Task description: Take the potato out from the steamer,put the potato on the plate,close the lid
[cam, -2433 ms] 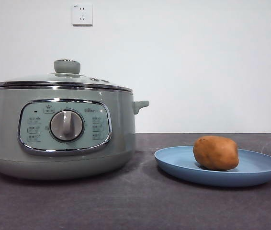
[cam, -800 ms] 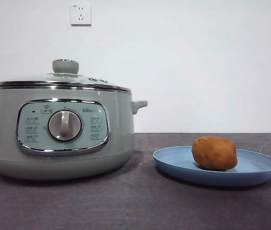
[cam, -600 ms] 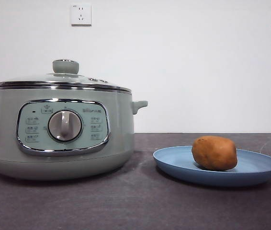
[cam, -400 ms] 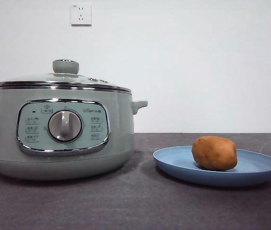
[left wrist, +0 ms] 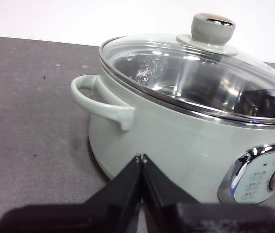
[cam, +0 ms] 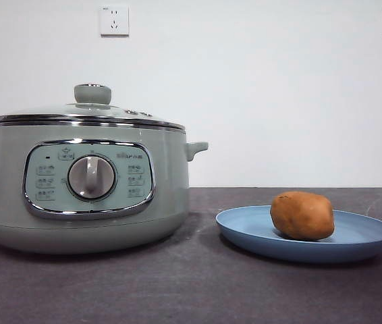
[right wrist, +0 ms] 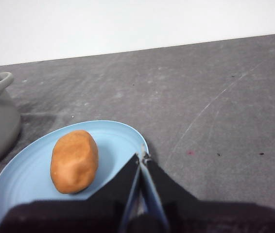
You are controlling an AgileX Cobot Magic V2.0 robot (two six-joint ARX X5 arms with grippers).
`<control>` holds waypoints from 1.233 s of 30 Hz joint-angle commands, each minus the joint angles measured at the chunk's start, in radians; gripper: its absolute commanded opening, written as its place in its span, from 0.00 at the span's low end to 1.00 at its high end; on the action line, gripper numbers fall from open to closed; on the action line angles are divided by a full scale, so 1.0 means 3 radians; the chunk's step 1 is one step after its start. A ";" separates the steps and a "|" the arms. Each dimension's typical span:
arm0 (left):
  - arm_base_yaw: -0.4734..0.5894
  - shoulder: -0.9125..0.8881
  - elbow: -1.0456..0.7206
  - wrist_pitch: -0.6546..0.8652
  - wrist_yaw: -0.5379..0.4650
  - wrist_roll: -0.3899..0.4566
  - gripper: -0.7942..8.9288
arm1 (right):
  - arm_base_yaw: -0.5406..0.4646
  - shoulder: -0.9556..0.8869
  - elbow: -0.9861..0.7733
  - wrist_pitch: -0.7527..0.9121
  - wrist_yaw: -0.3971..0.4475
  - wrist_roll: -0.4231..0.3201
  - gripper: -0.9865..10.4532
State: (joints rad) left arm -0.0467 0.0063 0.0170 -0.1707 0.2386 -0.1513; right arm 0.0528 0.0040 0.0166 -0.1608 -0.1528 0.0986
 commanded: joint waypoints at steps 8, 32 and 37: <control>0.0009 -0.0008 -0.0043 0.0004 -0.0004 -0.0019 0.08 | -0.0001 -0.0005 -0.0036 -0.0029 0.0008 0.0315 0.08; 0.0009 -0.0008 -0.0043 0.0003 -0.0004 -0.0019 0.08 | -0.0001 -0.0003 -0.0036 -0.0029 0.0008 0.0315 0.08; 0.0009 -0.0008 -0.0043 0.0005 -0.0004 -0.0019 0.08 | -0.0001 0.0003 -0.0036 -0.0029 0.0008 0.0315 0.09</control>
State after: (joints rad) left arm -0.0467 0.0063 0.0170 -0.1707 0.2386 -0.1513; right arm 0.0528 0.0044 0.0166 -0.1604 -0.1532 0.1871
